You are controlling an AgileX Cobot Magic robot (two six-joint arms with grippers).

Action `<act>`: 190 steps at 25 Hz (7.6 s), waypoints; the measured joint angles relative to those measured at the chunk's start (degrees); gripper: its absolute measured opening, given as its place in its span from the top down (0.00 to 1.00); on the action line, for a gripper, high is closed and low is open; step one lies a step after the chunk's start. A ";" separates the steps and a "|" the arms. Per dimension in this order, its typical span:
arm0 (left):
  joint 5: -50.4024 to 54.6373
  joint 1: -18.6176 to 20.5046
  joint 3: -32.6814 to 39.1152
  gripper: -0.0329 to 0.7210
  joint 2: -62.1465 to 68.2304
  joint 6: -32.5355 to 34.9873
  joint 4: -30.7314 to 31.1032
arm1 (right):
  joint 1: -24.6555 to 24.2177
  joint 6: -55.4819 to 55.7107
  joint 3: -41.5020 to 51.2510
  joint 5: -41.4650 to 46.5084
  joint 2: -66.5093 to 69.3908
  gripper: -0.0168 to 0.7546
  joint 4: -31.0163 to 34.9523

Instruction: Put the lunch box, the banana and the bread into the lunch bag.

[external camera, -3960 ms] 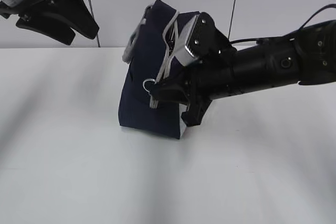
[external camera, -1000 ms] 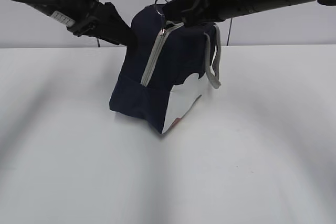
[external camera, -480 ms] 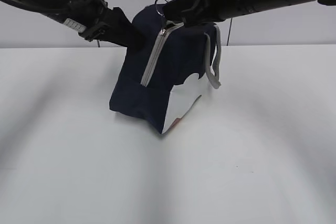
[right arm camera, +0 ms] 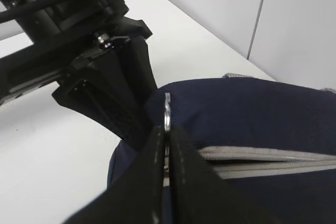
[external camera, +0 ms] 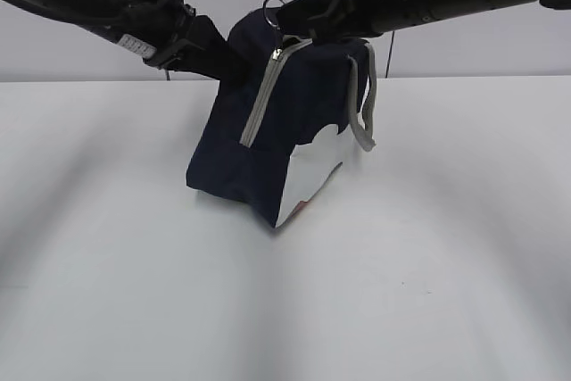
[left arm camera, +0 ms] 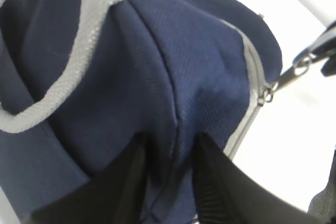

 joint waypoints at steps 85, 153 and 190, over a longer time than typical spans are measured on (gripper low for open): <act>7.40 -2.36 0.00 0.95 0.43 -0.92 0.43 | -3.63 10.48 -0.48 1.62 -1.15 1.00 -2.10; 3.33 -4.35 0.00 0.95 0.92 -1.12 0.94 | -12.04 10.28 -17.84 -8.15 14.37 1.00 -1.70; -0.40 -7.01 0.00 0.96 0.92 8.77 -2.13 | -15.11 11.31 -26.70 -8.85 25.53 1.00 1.33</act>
